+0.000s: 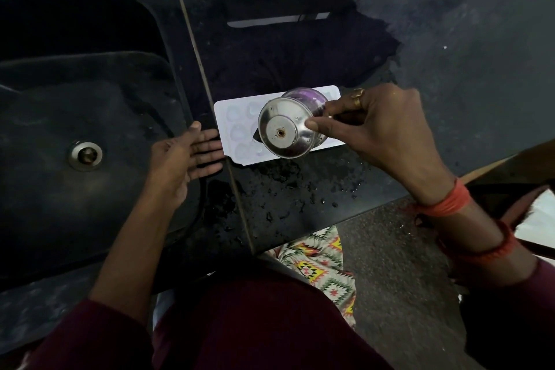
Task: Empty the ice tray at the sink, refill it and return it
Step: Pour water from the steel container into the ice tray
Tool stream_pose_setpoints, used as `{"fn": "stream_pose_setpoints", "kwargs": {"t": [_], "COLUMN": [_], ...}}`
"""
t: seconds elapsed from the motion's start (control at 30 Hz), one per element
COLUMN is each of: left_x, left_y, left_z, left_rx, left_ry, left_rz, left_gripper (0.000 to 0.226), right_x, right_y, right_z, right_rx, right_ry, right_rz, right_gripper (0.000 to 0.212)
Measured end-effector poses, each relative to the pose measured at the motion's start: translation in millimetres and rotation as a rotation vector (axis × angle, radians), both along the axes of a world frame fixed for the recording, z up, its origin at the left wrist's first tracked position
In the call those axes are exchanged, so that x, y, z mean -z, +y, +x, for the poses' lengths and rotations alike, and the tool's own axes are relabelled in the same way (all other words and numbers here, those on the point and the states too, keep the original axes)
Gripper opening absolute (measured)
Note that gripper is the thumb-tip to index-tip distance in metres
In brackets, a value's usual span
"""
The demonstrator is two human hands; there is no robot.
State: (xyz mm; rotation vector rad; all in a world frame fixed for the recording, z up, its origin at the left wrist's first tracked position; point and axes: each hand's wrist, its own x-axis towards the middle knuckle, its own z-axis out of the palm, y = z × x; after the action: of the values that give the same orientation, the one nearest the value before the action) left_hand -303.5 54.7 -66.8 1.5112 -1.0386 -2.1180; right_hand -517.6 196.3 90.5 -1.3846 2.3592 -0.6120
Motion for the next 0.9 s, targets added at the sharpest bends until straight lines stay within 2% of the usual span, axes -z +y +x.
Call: {"fn": "stream_pose_setpoints", "kwargs": {"t": [0.27, 0.53, 0.9], "left_x": [-0.7, -3.3, -3.2], "left_y": [-1.4, -3.5, -4.6], "left_z": [-0.6, -0.7, 0.8], "left_rx": [0.007, 0.003, 0.002], "left_ry": [-0.010, -0.010, -0.009], "left_rz": [0.002, 0.013, 0.017], "left_gripper": [0.038, 0.038, 0.040], "right_x": [2.2, -2.4, -10.2], "right_y": [-1.0, -2.6, -15.6], "right_z": [-1.1, -7.1, -4.4], "right_rx": [-0.003, 0.061, 0.062], "right_ry": [0.009, -0.090, -0.038], "right_rz": [-0.012, -0.078, -0.096], "right_gripper": [0.022, 0.029, 0.031]}}
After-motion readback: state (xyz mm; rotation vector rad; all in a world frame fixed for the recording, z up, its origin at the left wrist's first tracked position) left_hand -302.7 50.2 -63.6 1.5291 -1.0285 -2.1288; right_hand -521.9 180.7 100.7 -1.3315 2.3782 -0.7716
